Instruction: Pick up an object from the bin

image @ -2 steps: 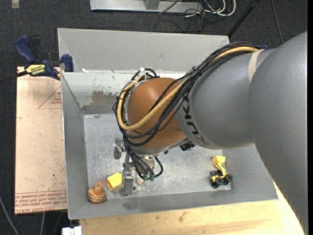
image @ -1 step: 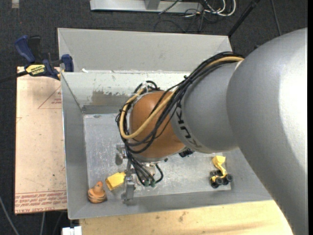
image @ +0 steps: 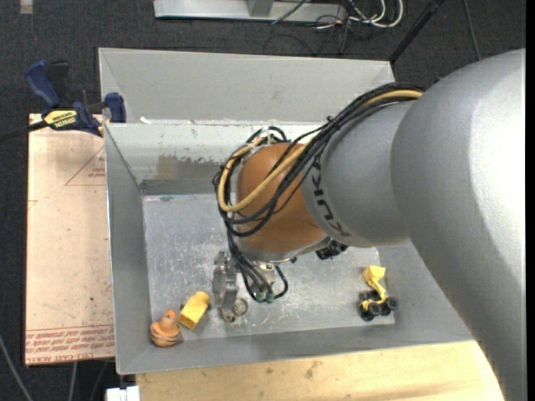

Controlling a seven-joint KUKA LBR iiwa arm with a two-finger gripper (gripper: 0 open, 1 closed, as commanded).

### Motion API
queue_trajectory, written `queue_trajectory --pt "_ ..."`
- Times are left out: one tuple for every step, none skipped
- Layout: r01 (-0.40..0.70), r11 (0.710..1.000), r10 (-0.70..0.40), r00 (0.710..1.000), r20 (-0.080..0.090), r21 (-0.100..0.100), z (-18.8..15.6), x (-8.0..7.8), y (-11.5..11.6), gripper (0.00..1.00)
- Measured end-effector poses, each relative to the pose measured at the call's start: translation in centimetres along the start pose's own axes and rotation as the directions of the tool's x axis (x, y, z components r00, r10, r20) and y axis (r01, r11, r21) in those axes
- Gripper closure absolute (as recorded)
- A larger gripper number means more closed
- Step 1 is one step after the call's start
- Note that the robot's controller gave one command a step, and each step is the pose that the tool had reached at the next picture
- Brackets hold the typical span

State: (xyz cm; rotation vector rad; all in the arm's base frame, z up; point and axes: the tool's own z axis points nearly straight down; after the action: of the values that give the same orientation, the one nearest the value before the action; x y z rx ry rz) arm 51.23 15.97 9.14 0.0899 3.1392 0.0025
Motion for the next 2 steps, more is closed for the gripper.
queue_trajectory --pt "0.0 1.0 0.0 1.0 0.0 0.0 0.01 0.01 0.01 0.0" --pt "0.0 1.0 0.0 1.0 0.0 0.0 0.01 0.01 0.01 0.0"
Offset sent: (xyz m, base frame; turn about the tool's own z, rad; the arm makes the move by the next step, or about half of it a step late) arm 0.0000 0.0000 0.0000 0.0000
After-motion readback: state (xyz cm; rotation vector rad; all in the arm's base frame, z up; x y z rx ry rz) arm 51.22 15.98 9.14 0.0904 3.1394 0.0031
